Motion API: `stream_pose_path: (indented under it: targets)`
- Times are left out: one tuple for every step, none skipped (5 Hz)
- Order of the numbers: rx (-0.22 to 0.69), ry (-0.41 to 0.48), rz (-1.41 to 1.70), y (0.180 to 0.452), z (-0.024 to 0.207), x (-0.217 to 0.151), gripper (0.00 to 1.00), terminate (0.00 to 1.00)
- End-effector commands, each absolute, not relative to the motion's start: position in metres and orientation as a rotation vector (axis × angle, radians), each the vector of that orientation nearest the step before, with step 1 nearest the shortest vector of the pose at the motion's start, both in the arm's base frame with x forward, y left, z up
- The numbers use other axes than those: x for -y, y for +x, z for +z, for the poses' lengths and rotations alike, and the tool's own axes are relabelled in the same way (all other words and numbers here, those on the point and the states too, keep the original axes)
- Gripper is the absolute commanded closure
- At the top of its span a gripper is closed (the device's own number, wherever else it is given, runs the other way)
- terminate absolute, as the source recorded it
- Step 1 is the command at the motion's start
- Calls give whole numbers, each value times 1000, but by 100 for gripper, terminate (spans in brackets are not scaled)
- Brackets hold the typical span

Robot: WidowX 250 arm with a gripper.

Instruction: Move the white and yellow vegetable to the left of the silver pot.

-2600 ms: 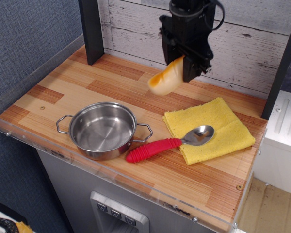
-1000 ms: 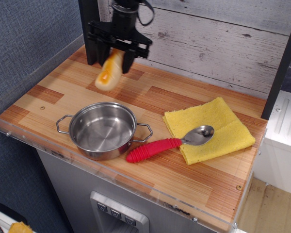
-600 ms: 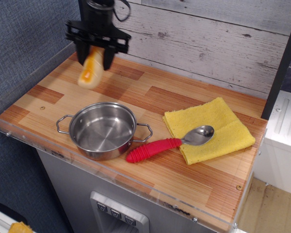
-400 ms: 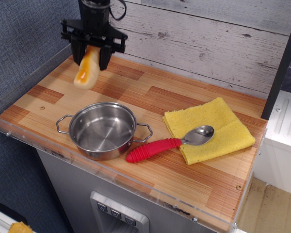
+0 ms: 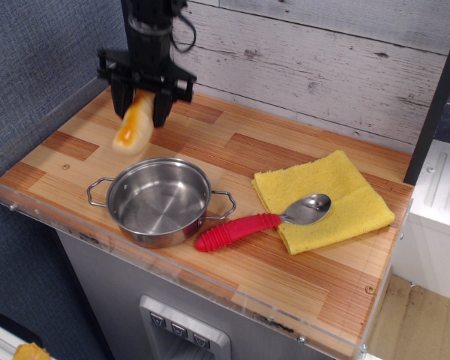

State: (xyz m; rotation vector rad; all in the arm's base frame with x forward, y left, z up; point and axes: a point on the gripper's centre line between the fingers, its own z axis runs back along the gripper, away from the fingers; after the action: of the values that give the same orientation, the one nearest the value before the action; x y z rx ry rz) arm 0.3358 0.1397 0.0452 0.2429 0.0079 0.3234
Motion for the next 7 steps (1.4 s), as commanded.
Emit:
stream_pose_path:
  targets:
    - [-44, 237, 303, 330, 38, -132, 100, 0]
    - [-39, 229, 314, 330, 45, -131, 0, 0]
    - [-21, 222, 309, 330, 46, -131, 0, 0]
    - [-4, 218, 300, 330, 50, -129, 0, 0]
    - [222, 200, 201, 335, 92, -111, 0, 0]
    - [431, 195, 111, 332, 135, -89, 0, 0]
    - [481, 201, 78, 328, 148, -79, 0, 0]
